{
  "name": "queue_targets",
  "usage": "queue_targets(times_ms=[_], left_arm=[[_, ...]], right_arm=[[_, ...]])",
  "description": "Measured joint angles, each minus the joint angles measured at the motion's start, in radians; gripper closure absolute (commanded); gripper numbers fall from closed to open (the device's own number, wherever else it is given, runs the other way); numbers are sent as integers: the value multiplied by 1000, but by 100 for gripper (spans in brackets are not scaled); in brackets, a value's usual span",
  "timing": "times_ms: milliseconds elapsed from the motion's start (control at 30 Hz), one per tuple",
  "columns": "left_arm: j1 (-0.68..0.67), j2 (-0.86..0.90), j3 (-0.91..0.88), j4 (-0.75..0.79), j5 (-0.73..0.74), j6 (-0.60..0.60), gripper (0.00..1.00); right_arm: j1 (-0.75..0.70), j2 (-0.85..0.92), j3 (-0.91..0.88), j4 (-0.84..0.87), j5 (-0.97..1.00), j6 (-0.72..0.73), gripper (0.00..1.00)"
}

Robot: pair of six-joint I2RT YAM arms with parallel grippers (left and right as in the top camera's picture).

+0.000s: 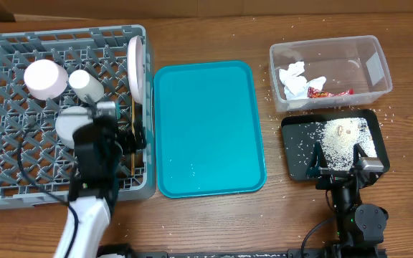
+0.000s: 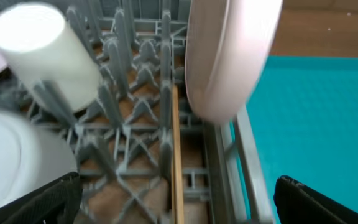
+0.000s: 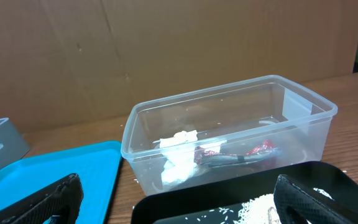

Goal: Sort waste into correct bins and load items into the dishwasher

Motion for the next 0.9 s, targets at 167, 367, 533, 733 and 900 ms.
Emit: queue_targets(times_ms=[167, 367, 533, 733, 900], left_arm=[[0, -116, -133, 66, 0, 0, 0], [0, -285, -240, 71, 0, 0, 0], [0, -444, -334, 72, -5, 0, 0], [0, -613, -417, 40, -10, 0, 0], [-32, -705, -423, -15, -20, 28, 0]], right_arm=[[0, 0, 0, 1, 0, 1, 0], [0, 0, 0, 1, 0, 0, 0], [0, 0, 0, 0, 0, 0, 0], [0, 0, 0, 0, 0, 0, 0], [0, 0, 0, 0, 0, 0, 0]])
